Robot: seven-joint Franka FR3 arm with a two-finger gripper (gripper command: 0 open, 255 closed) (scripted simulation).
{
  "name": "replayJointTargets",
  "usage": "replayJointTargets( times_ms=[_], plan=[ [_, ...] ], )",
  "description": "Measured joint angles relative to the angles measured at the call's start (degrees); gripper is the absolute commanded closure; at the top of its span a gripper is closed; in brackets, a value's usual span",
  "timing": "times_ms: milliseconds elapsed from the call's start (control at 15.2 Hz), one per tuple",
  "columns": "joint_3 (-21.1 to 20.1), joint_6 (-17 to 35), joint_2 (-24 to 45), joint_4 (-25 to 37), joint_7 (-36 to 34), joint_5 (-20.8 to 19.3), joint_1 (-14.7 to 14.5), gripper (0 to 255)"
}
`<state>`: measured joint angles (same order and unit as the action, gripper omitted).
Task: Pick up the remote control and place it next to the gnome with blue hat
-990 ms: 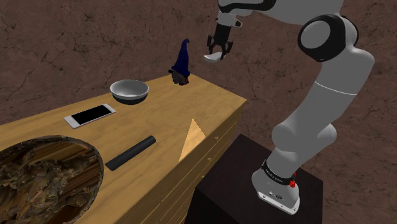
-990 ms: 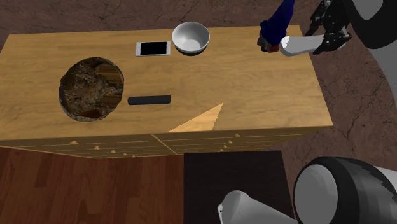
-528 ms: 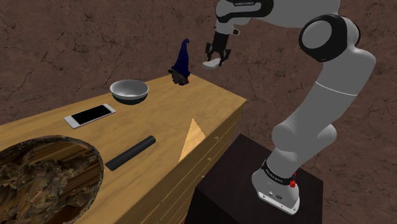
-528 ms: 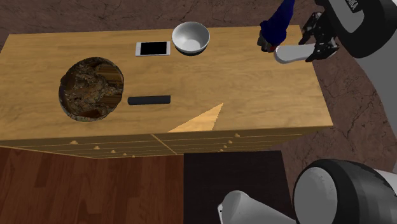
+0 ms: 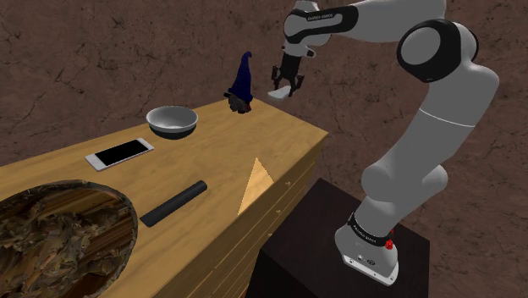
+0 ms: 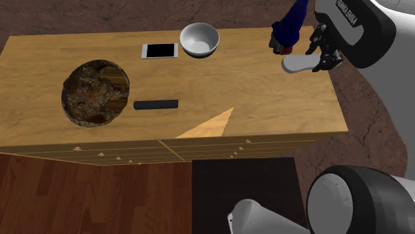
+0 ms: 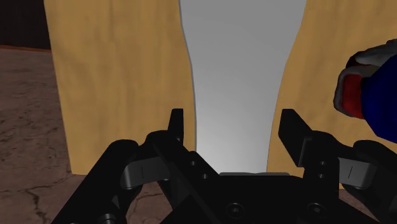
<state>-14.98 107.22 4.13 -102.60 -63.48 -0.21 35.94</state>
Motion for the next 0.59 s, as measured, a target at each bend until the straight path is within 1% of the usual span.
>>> replayJointTargets(
  times_ms=[594],
  plan=[
    [0.1, 7.0, 1.3, -5.8, -0.1, -0.4, 0.0, 255]
  ],
)
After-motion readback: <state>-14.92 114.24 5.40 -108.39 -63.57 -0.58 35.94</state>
